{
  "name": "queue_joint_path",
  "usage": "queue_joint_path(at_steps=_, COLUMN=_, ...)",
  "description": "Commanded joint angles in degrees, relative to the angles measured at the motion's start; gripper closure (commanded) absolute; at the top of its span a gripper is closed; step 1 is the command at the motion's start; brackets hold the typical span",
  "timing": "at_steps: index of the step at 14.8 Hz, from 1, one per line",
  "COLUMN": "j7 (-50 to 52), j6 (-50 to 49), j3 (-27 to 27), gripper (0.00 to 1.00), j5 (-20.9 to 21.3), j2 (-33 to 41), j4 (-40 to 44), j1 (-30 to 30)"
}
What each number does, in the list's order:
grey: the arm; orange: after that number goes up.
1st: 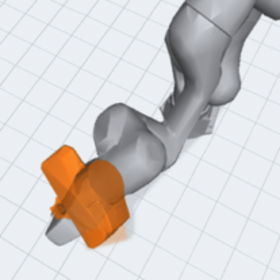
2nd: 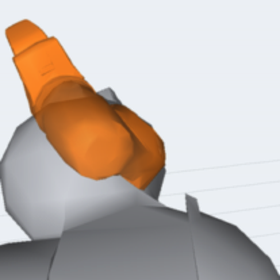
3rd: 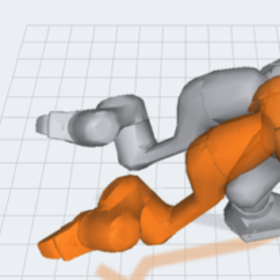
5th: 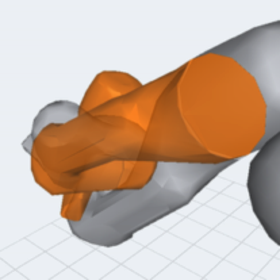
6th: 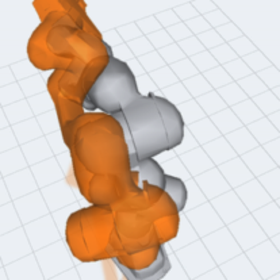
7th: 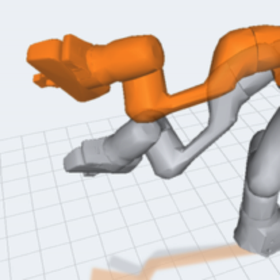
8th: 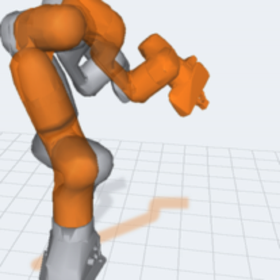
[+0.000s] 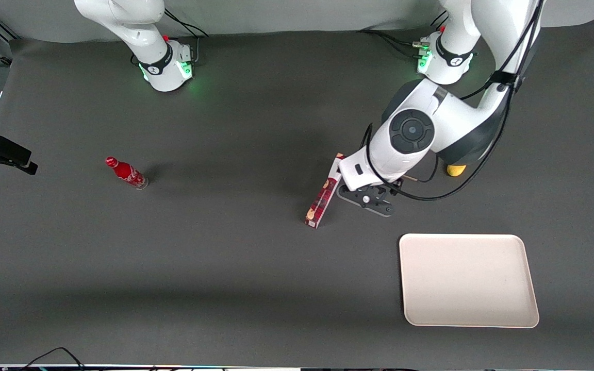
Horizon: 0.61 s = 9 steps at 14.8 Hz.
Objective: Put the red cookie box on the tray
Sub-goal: 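Move the left gripper over the red plaid cookie box, then lower the open left gripper around the box's end and close it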
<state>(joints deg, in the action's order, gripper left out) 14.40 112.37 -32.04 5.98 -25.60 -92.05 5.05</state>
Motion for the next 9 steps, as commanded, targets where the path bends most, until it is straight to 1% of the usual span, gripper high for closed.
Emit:
queue_joint_path(at_steps=1, j7=5.37, j6=12.83, j3=-0.84, gripper=0.00, j5=1.23, j2=0.73, j4=-8.38, j1=1.72)
queue_joint_path(at_steps=2, j7=5.46, j6=16.00, j3=-0.84, gripper=0.00, j5=1.40, j2=0.38, j4=-10.23, j1=2.16)
queue_joint_path(at_steps=3, j7=6.25, j6=18.21, j3=-0.84, gripper=0.00, j5=2.97, j2=-0.32, j4=-11.73, j1=3.03)
queue_joint_path(at_steps=4, j7=9.39, j6=19.97, j3=-0.84, gripper=0.00, j5=6.55, j2=-1.28, j4=-12.79, j1=3.56)
queue_joint_path(at_steps=6, j7=16.51, j6=20.78, j3=-1.62, gripper=0.00, j5=15.07, j2=-4.35, j4=-13.24, j1=4.18)
queue_joint_path(at_steps=7, j7=17.41, j6=20.96, j3=-1.71, gripper=0.00, j5=17.72, j2=-5.59, j4=-13.24, j1=4.10)
queue_joint_path(at_steps=9, j7=18.46, j6=22.18, j3=-1.71, gripper=0.00, j5=18.54, j2=-7.17, j4=-13.06, j1=4.10)
